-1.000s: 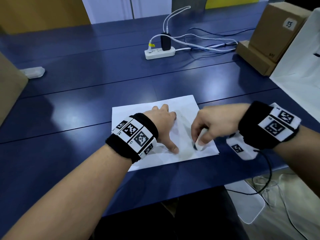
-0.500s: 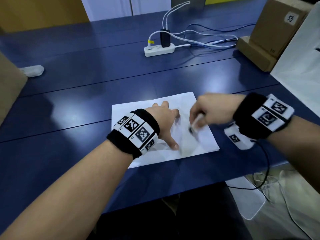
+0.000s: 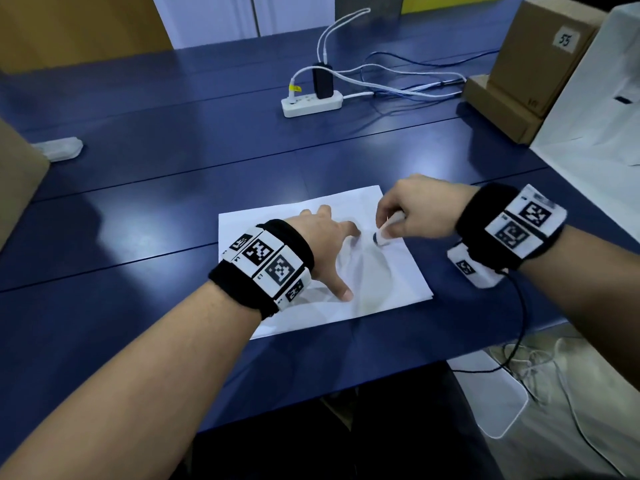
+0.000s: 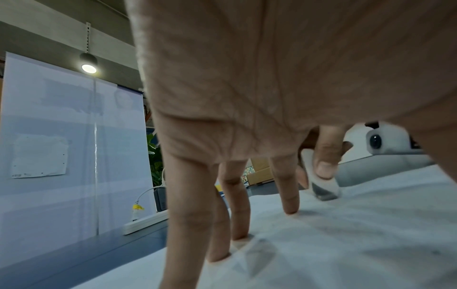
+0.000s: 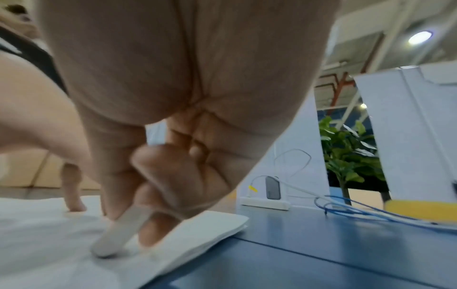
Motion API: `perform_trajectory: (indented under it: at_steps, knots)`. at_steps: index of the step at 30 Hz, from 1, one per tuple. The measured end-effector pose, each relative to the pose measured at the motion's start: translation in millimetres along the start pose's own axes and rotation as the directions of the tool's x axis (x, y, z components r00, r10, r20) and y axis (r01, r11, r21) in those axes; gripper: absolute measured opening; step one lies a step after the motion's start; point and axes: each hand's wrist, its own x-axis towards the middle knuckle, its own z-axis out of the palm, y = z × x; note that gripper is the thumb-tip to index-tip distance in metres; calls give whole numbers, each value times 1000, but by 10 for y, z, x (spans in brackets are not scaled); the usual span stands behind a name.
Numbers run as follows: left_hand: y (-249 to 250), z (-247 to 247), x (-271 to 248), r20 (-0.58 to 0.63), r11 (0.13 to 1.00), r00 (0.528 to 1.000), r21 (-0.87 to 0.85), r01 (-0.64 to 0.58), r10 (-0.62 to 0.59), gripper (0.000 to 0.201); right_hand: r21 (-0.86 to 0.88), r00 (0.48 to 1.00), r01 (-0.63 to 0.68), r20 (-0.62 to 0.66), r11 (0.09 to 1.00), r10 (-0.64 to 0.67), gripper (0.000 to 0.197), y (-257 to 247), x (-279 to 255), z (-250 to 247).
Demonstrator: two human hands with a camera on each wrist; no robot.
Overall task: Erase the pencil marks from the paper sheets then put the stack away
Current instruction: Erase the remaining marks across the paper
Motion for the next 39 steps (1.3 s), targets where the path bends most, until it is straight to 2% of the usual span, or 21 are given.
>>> perform_trajectory:
  at_steps: [2,4,5,6,8,10,12,15,16,19,21,22,26,27,30,32,33,34,37,38,39]
  knots:
    - [-5,-1,0,1,1000,1000,-3,3,-3,109,12,989,51,139,999,-52,10,-55,-117,22]
    - [-5,0,1,3,1000,1000,-10,3,-3,112,37,947,98,303,994,-105,9,-148,-237,39]
    - [-2,0,4,4,1000,1000,-13,1,-1,112,35,943,107,312,994,-113,9,-162,-237,37]
    - [2,-4,6,5,1000,1000,-14,0,0,112,18,958,107,264,994,-108,9,-145,-195,25]
    - [2,-9,8,8,1000,1000,-17,2,-2,108,-4,995,50,84,999,-49,9,-61,-57,-3]
    - [3,-7,7,6,1000,1000,-16,2,-2,107,-5,1000,0,-16,1000,0,11,14,-7,-20]
    - [0,-8,6,1,1000,1000,-14,3,-3,107,6,997,36,73,999,-36,10,5,-97,-27]
    - [-4,-11,12,-4,1000,1000,-16,2,-2,110,76,938,100,326,992,-120,8,-122,-280,-4]
    - [1,-11,16,-2,1000,1000,-17,1,-1,111,79,935,107,331,991,-127,8,-130,-283,1]
    - [13,-11,23,5,1000,1000,-15,2,-2,111,4,992,48,116,999,-48,11,-30,-126,-16]
    - [13,-5,16,2,1000,1000,-17,3,-3,111,-10,1000,-1,5,1000,1,16,32,-86,-17]
    - [7,-8,13,1,1000,1000,-17,5,-5,111,0,1000,2,10,1000,-2,16,31,-111,-9]
    - [13,-9,11,8,1000,1000,-25,11,-11,112,41,958,101,267,994,-108,10,-121,-335,26]
    - [16,-7,12,10,1000,1000,-24,12,-11,112,39,955,105,275,994,-112,9,-130,-334,29]
    - [26,1,11,10,1000,1000,-12,12,-12,112,-16,997,25,69,1000,-24,13,-30,-147,10]
    - [24,2,11,6,1000,1000,-10,15,-14,111,-18,1000,-24,-17,1000,24,17,23,-90,6]
    - [24,1,11,5,1000,1000,-11,13,-13,111,-11,1000,-4,11,1000,4,16,27,-110,8]
    - [22,-2,12,2,1000,1000,-12,10,-10,111,-2,995,37,93,999,-37,14,1,-159,1]
    - [10,-6,17,1,1000,1000,-17,10,-10,112,51,922,123,362,991,-133,10,-125,-302,15]
    - [12,-5,17,2,1000,1000,-19,9,-9,112,77,916,120,375,990,-140,10,-132,-299,18]
    - [15,-4,17,2,1000,1000,-17,8,-8,112,84,932,106,338,991,-128,10,-110,-247,21]
